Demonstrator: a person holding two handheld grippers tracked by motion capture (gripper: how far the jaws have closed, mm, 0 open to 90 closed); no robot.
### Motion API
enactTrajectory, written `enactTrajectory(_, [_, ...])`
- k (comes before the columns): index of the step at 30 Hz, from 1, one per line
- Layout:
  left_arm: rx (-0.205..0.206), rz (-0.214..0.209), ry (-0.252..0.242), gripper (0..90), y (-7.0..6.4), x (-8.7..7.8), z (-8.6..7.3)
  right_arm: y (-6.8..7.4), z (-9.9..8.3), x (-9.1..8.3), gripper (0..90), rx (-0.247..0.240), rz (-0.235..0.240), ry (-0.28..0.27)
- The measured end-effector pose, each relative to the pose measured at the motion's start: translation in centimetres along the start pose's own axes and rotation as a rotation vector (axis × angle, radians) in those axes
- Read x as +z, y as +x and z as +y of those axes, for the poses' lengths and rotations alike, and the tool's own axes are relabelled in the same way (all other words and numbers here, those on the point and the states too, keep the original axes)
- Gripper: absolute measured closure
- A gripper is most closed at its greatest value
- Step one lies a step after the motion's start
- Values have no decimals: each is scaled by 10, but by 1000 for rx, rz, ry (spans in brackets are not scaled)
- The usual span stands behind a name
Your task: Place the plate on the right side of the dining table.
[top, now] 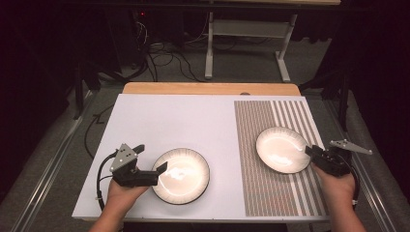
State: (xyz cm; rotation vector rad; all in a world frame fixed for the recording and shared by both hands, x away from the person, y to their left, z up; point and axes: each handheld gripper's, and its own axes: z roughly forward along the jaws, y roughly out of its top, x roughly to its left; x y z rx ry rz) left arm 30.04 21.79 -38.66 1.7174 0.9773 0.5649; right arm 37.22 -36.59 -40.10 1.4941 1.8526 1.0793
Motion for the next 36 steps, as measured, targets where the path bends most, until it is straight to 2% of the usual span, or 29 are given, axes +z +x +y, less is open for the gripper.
enactTrajectory(6, [-7,4,-14,0,2,-5,0,21,2,-16,520,-73,63,-94])
enactTrajectory(8, [-8,1,-18,0,2,-7,0,26,3,-19,496,-82,79,-106])
enactTrajectory(9, [-5,5,-21,0,2,-8,0,36,4,-25,424,-97,121,-135])
enactTrajectory(11, [-5,4,-25,0,2,-9,0,47,4,-28,371,-113,166,-144])
enactTrajectory(15, [1,6,-33,0,1,-11,1,71,3,-34,262,-179,230,-158])
enactTrajectory(18, [8,7,-31,0,-1,-11,1,87,2,-38,187,-210,267,-171])
enactTrajectory(21, [17,3,-30,0,-4,-9,1,102,0,-40,96,-234,292,-181])
enactTrajectory(22, [17,3,-30,0,-4,-9,1,102,0,-40,96,-234,292,-181])
enactTrajectory(24, [19,0,-34,0,-6,-9,1,110,-2,-41,61,-246,320,-181])
enactTrajectory(27, [11,-13,-43,0,-8,-9,2,120,-4,-45,5,-256,330,-198])
enactTrajectory(32, [8,-22,-53,0,-11,-10,3,128,-6,-48,4,-277,337,-216])
enactTrajectory(36, [10,-18,-55,0,-10,-11,3,129,-6,-48,4,-285,337,-218])
